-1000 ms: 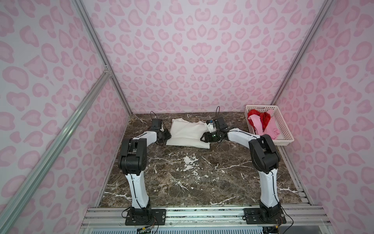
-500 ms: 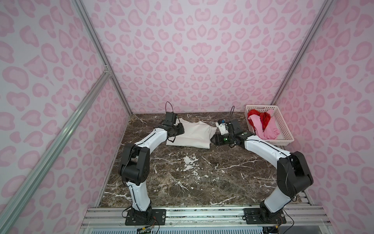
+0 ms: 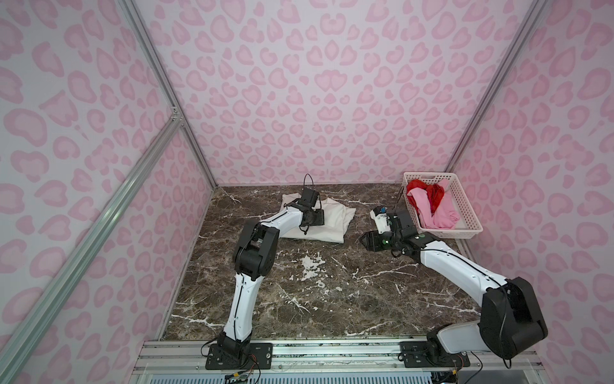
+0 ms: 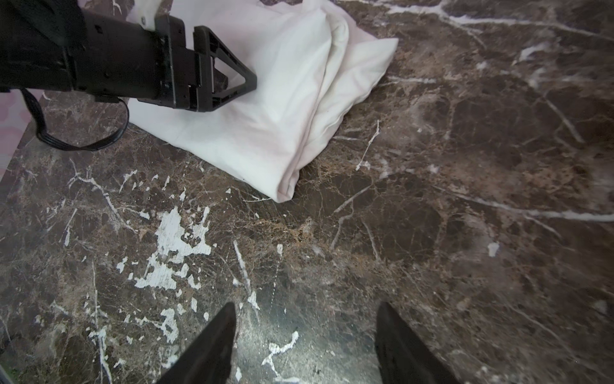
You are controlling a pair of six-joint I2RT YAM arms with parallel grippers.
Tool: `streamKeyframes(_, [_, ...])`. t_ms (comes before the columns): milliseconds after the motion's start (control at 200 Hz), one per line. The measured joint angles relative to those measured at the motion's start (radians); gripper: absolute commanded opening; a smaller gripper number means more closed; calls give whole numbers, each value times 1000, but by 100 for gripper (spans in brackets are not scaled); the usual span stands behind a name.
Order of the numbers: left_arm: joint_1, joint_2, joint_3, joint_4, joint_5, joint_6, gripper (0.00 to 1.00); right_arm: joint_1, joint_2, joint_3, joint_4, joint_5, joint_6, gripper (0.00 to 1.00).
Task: Fold and stack t-shirts
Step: Move the T-shirt to the center of the board.
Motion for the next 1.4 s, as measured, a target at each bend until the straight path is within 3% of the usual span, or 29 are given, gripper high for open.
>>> streamKeyframes(10, [2,3,4,-1,-6,4,100,-2,-5,-1,0,2,0,68])
streamKeyframes(145, [52,-1,-5,6,-47,26,96,-23,-60,-21,-8,22,-9,69])
streamKeyframes(490, [334,-132,-227,102,-14,27,96,-82,-209,-84,-37,94,-32,70])
streamKeyframes(710, [423,-169,-272,96,12,45,96,-93,-284,-92,-26,143,-33,71])
streamKeyframes(795, [454,-181,-292,108,27,51,96,-95,-302,-98,-20,159,-26,89])
streamKeyframes(830, [462,-187,-299,111,27,52,96,-95,-308,-101,-17,169,-25,90])
streamKeyframes(860, [466,-193,-307,112,30,53,96,-95,-313,-105,-14,172,-25,99])
streamKeyframes(1180, [468,-271,-346,102,54,129,96,-95,-368,-141,30,167,-10,99])
streamKeyframes(1400, [373,-629,-652,232,36,134,96,-95,-395,-180,76,156,5,99])
